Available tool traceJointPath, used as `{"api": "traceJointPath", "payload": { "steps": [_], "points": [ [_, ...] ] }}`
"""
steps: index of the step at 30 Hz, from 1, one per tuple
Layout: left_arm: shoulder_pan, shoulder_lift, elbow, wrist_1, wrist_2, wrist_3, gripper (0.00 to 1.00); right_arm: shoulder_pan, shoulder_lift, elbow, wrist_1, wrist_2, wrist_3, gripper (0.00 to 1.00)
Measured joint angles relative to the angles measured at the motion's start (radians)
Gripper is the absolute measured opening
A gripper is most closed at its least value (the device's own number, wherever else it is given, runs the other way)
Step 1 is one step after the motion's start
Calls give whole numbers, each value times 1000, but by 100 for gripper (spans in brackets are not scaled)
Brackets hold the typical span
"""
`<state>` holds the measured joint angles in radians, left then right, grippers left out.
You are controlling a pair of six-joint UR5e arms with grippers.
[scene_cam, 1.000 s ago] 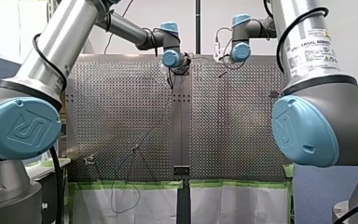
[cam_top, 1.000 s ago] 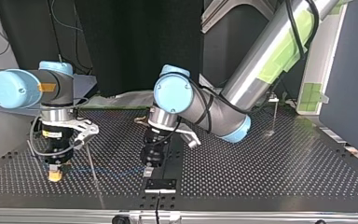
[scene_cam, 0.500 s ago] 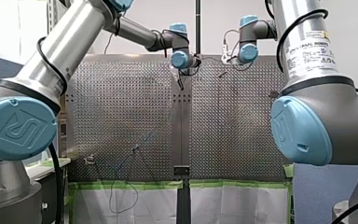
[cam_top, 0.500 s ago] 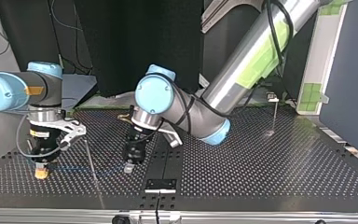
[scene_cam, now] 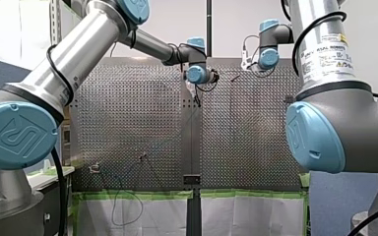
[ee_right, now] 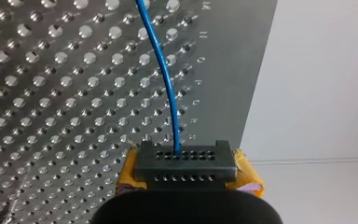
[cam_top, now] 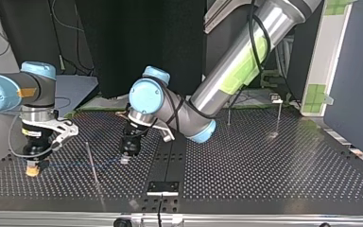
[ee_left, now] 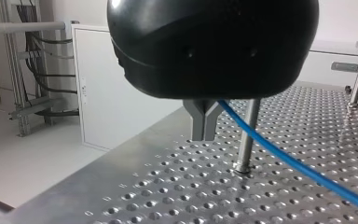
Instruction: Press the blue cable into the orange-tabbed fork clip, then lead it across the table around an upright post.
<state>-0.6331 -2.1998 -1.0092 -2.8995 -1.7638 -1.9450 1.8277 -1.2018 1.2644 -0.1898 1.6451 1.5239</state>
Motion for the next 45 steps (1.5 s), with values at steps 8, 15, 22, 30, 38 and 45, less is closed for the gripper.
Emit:
{"api": "traceJointPath", "payload": {
  "steps": [8,15,22,30,38,45],
  "points": [
    [1,-5,0,3,3,-21,0,-1,29,18,-2,-2,2,0],
    [8,-27,0,12,9,-31,0,5,69,33,-4,-1,5,0],
    [17,-47,0,15,9,-37,0,8,96,64,-9,0,4,0],
    [26,-49,0,14,2,-38,15,14,121,95,-14,-3,3,0],
    [29,-48,0,-9,-13,-21,100,20,146,114,-19,0,-2,0],
    [32,-48,0,-36,-42,-7,100,23,157,126,-31,3,-1,0]
  ]
}}
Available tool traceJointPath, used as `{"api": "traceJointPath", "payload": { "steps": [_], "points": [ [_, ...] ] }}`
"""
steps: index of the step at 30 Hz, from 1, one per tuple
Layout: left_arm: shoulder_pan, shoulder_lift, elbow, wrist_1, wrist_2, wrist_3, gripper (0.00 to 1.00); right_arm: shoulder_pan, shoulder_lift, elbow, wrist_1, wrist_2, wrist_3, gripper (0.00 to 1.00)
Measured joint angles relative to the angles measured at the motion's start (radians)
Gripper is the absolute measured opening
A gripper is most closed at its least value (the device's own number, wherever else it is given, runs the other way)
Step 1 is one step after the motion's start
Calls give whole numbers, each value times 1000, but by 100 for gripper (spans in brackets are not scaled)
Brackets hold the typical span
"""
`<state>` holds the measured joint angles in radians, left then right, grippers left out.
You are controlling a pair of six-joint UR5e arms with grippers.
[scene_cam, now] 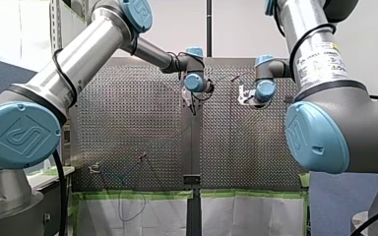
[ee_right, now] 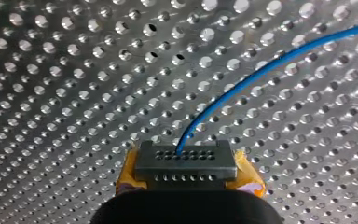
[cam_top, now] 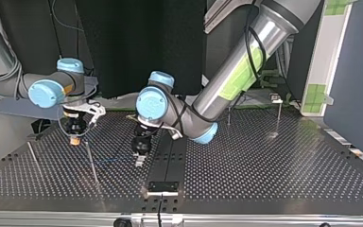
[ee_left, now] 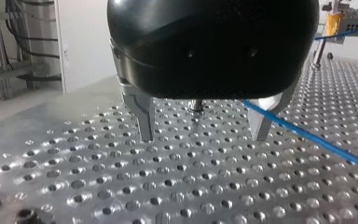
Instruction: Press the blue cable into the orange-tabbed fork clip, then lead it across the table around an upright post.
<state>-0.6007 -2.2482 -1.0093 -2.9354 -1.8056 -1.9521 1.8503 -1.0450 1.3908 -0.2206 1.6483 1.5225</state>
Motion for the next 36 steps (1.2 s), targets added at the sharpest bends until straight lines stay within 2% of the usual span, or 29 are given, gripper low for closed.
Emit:
{"api": "traceJointPath", "payload": {
  "steps": [9,13,19,26,36],
  "points": [
    [10,-1,0,-31,-42,4,100,-2,38,47,-61,0,8,0],
    [17,-1,0,-43,-57,6,100,-2,61,50,-69,1,6,0],
    [19,-1,0,-45,-62,10,100,-6,82,59,-76,7,7,0],
    [20,0,0,-46,-62,10,100,-17,101,86,-118,18,16,0],
    [22,0,0,-46,-64,10,100,-25,170,99,-133,38,15,0]
  ]
}}
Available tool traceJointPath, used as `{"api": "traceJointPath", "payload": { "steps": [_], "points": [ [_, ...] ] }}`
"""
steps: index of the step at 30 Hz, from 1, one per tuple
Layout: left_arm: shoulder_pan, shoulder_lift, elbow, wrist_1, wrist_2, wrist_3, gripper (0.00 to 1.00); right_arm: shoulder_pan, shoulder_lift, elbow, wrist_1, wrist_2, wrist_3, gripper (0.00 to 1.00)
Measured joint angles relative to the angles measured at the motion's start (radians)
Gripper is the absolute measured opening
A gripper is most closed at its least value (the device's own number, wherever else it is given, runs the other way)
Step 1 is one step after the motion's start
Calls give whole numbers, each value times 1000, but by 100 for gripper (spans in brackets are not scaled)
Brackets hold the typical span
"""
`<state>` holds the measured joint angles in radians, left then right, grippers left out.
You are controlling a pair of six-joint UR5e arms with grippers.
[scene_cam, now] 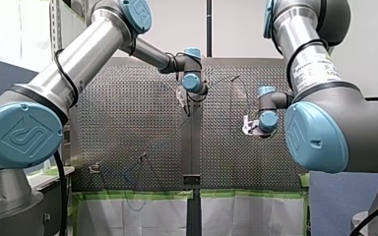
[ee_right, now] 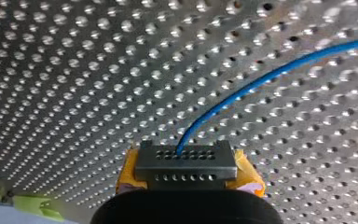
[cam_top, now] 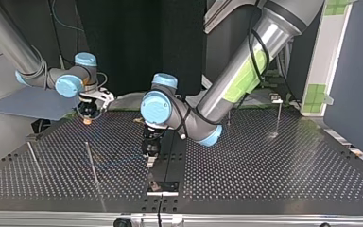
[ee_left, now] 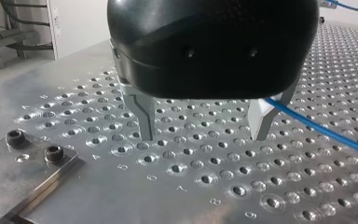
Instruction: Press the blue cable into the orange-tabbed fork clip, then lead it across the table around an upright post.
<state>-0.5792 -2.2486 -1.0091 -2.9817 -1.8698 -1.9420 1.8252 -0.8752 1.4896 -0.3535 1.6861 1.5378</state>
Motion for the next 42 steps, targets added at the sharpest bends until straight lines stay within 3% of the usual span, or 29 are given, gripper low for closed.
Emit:
{"api": "traceJointPath", "payload": {
  "steps": [13,28,42],
  "points": [
    [0,0,-1,-1,-15,1,100,-31,81,8,-52,10,-2,0],
    [0,-1,0,1,-16,2,100,-88,206,9,-98,10,-44,0],
    [1,-1,0,0,-24,2,100,-128,244,9,-126,9,-39,0]
  ]
}}
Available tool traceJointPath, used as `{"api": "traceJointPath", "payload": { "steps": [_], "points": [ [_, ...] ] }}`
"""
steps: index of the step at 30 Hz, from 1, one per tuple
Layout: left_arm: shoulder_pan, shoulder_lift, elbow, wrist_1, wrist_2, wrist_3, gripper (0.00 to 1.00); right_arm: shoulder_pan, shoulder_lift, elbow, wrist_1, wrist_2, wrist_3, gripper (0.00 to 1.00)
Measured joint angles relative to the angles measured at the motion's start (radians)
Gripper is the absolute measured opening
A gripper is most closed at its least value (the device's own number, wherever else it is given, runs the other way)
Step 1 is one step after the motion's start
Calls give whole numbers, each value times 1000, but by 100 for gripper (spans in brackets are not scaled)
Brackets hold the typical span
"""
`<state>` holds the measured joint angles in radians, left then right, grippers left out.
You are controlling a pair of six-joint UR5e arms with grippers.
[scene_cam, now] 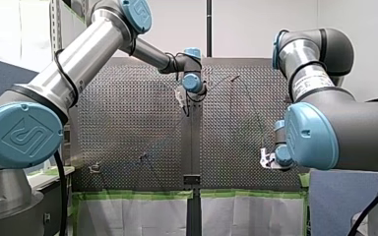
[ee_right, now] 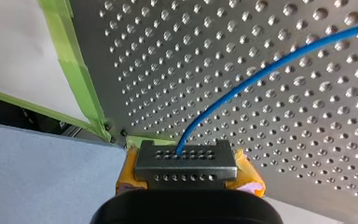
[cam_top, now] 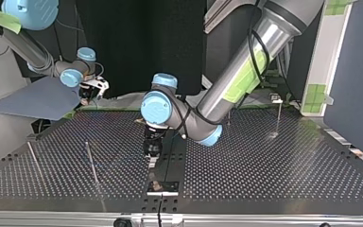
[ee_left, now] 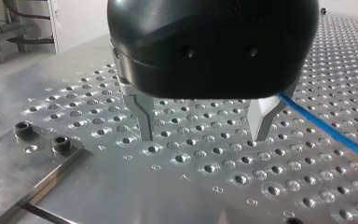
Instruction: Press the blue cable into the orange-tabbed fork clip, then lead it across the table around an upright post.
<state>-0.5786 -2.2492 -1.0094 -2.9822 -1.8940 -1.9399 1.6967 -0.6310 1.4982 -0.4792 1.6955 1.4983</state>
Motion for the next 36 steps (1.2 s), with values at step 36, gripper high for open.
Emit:
{"api": "traceJointPath", "payload": {
  "steps": [36],
  "points": [
    [7,0,0,-6,-2,10,100,-32,88,-20,-127,-11,34,0]
  ]
}}
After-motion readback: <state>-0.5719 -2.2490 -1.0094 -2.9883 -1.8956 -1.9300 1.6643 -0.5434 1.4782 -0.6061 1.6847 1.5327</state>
